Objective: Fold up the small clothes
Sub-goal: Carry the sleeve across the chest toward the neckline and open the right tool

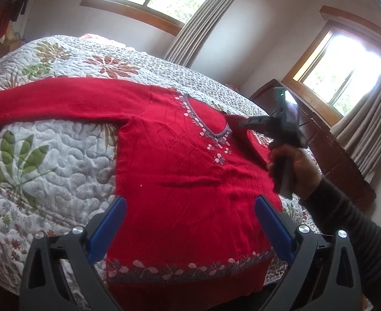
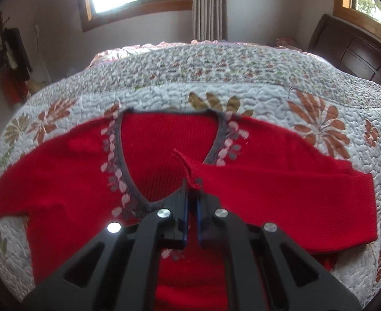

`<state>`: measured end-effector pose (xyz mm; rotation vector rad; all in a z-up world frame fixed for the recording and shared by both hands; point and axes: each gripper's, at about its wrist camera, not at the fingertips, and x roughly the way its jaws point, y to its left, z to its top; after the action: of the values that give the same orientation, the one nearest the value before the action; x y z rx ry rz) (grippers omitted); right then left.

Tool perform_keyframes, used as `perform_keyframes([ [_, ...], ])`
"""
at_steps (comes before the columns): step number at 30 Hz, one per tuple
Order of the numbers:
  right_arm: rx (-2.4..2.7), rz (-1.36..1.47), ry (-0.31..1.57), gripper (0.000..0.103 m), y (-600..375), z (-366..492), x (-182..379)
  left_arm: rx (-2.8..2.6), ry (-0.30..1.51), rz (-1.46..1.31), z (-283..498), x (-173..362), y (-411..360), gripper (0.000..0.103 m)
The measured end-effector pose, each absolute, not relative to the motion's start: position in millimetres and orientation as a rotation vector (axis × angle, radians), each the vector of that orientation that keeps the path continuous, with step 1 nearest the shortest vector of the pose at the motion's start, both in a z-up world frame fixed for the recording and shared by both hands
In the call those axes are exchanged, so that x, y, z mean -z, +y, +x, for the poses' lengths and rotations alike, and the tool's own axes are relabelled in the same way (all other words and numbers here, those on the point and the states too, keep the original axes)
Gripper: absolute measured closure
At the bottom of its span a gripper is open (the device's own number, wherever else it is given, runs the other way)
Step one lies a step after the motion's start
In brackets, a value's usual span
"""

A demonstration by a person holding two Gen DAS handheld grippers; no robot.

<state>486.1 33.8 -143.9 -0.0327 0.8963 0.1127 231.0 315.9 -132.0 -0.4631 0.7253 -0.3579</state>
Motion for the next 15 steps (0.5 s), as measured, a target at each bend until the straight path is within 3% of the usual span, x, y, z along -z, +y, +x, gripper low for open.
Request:
perform_keyframes([
  [2,-0.115,-0.063,0.927,0.099,43.6,482.7,164.2,0.391,0.728,-0.483,248.9,131.5,313.7,0.004],
  [5,-0.153,-0.055,0.925,0.084,43.6,472.0,172.1,0.450,0.752,-0.540,285.3,131.5,308.7,0.004],
  [6,-0.180,-0.024,0.924,0.068,39.9,467.3,169.4,0.470,0.764,-0.576,299.3,132.1,307.2,0.004],
  [7,-0.201,0.006,0.921,0.059,35.7,461.0,165.7,0.492,0.782,-0.624,315.8,134.0,304.9,0.004],
  [15,-0.336,0.323,0.889,0.055,-26.7,354.5,150.4,0.713,1.010,-0.964,452.3,169.8,241.4,0.004],
])
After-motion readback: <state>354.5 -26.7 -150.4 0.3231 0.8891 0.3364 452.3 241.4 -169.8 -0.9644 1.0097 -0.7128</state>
